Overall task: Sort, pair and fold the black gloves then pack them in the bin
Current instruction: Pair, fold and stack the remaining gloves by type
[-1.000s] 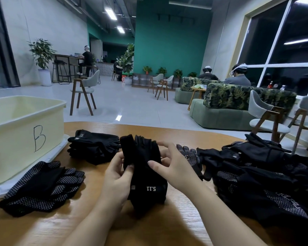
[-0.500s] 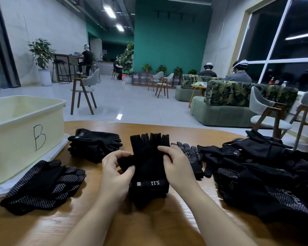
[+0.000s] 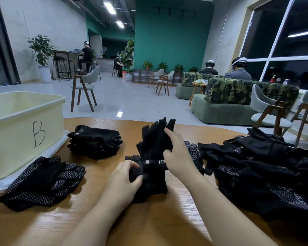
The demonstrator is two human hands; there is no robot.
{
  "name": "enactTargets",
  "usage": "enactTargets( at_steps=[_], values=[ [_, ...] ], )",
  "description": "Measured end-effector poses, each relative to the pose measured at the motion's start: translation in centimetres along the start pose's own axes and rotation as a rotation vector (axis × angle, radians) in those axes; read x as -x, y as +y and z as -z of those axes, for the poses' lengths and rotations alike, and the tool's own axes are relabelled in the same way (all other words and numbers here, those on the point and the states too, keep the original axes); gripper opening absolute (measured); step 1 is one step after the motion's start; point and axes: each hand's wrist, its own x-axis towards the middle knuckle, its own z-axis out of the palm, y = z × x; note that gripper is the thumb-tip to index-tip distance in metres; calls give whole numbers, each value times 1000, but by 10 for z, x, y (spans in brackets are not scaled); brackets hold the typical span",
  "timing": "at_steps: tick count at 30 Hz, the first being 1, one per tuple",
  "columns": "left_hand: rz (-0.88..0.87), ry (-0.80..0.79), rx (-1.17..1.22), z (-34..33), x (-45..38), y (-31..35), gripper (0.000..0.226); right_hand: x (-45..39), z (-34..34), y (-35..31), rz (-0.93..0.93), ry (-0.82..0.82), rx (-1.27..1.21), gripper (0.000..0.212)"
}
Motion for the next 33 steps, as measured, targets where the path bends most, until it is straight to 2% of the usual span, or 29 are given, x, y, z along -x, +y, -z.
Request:
enactTargets(
  at_steps=[4, 7, 9, 12, 16, 18, 20, 23, 27, 33],
  values=[
    [-3, -44, -57, 1, 0, 2, 31, -29, 3, -9, 34, 26, -86, 68],
    [41, -45, -9, 5, 3, 4, 37, -50, -4, 0, -34, -32, -111, 67],
    [56, -34, 8, 5, 5, 6, 40, -62, -11, 12, -123, -86, -41, 69],
    [32, -24, -38, 5, 5, 8, 45, -64, -14, 28, -211, -164, 220, 71],
    [-19, -49, -63, 8, 6, 16, 47, -37, -14, 29, 30, -257, 347, 45],
    [-83, -69, -32, 7, 7, 17, 31, -22, -13, 26, 88, -331, 358, 35],
    [-134, -108, 3, 6, 8, 18, 16, -11, -9, 23, 103, -359, 377, 36],
    [-201, -167, -14, 3, 10, 13, 37, 5, 5, 18, 137, -274, 414, 34],
    [-215, -249, -68, 2, 12, 15, 36, 27, 43, 25, 105, -84, 461, 33],
    [-266, -423, -348, -3, 16, 25, 49, 45, 111, 50, -26, 121, 579, 31]
  ],
)
